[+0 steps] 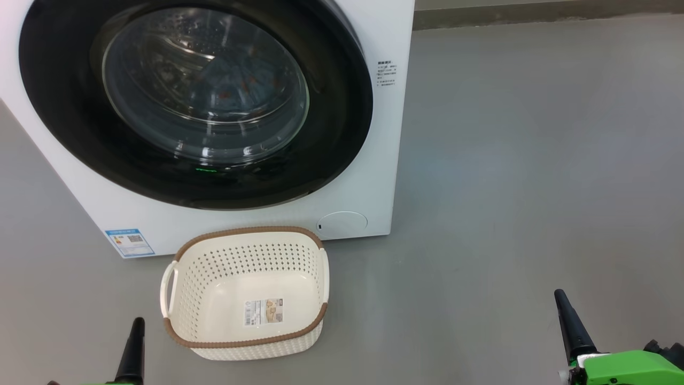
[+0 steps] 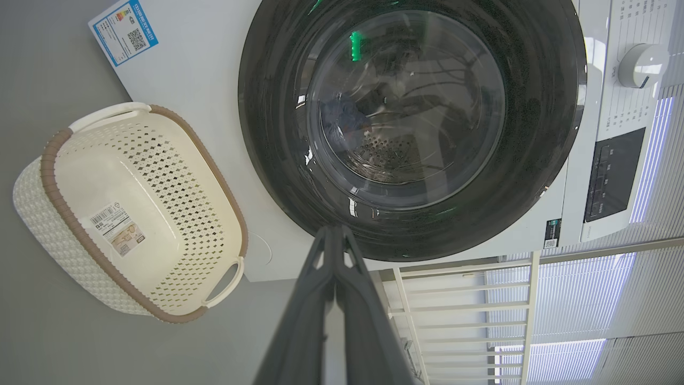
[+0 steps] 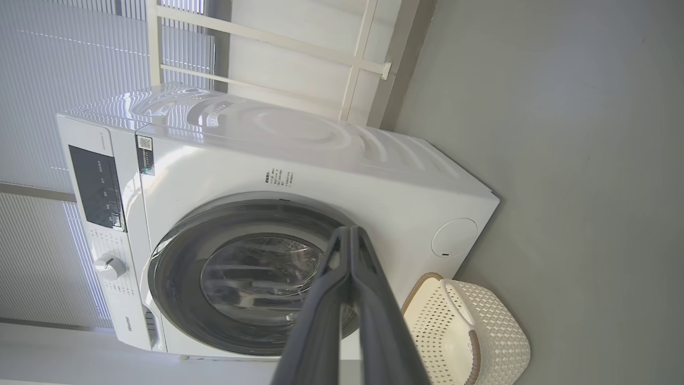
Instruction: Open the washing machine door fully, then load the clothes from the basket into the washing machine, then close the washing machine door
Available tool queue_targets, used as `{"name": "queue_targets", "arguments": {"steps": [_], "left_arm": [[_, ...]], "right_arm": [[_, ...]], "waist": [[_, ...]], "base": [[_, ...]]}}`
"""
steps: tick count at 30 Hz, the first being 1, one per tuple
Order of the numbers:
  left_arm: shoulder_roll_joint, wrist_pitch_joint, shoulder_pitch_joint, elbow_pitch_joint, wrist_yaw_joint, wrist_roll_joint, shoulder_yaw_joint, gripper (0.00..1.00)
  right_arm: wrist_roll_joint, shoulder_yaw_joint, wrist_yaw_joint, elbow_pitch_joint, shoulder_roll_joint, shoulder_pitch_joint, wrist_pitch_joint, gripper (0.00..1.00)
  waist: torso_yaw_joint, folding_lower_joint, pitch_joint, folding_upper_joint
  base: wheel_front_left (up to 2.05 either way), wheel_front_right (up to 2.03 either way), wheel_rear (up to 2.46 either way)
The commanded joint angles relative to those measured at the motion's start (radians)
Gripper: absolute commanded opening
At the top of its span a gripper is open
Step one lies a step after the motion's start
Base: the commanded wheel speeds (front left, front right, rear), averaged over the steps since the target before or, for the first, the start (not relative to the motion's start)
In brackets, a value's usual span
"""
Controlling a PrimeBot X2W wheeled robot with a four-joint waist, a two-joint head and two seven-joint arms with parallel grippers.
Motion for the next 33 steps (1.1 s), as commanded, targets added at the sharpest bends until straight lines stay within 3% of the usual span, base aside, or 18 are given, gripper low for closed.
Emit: {"name": "queue_targets", "arguments": {"steps": [1,18,33], "left_arm": [[0.016,0.012,-0.054,-0.032,-0.003,-0.039,0.034,0.00],[0.016,0.058,-0.074,-0.046,-0.003,-0.207,0.057,0.00],[0.016,0.058,-0.074,-0.046,-0.003,-0.207,0.057,0.00]], "right_arm": [[0.043,0.013,-0.001,-0.022,-0.013,-0.056,0.014,0.00],[0.233,0.009,-0.002,-0.017,-0.015,-0.082,0.060,0.00],[0.233,0.009,-0.002,-0.017,-0.015,-0.082,0.060,0.00]], "waist": [[-0.002,0.0000,0.000,-0.0001],[-0.016,-0.0001,0.003,-0.0001],[-0.016,-0.0001,0.003,-0.0001]], "base": [[0.00,0.00,0.00],[0.00,0.00,0.00],[0.00,0.00,0.00]]}}
